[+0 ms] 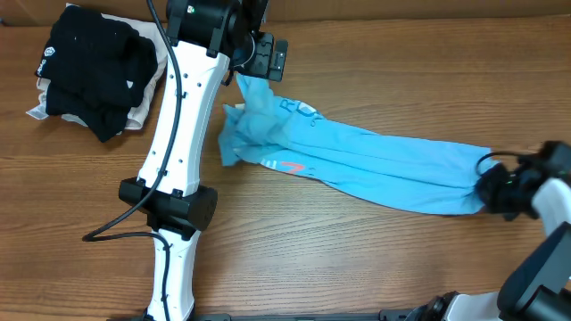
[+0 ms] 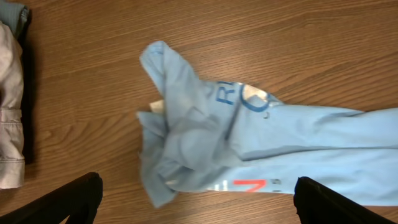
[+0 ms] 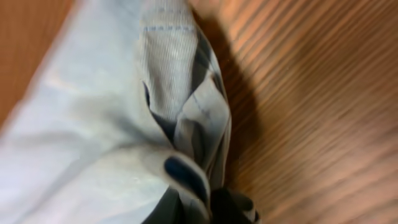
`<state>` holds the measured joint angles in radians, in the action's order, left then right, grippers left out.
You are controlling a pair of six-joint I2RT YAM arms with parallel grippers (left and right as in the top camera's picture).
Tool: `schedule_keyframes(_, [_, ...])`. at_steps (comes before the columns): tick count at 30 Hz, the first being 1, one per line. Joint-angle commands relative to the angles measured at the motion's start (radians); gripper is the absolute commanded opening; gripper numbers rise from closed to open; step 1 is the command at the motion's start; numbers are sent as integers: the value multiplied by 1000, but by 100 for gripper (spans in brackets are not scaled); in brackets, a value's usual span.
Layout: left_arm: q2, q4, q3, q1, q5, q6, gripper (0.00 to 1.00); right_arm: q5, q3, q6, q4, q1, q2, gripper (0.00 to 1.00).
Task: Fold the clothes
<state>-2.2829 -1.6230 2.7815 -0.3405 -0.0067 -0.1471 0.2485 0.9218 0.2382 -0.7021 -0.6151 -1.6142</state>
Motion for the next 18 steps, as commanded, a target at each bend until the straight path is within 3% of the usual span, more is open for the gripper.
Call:
schedule_keyframes(1, [-3,3,1,1,-23,20,100,74,126,-18,-68,-67,0,4])
schedule_keyframes(9, [-3,13,1,6,-24,19,100,211,354,-166,-330,-92,0,4])
schedule_keyframes(18, [-3,29,1,40,-23,19,100,194,375,-183,-373,179,0,4])
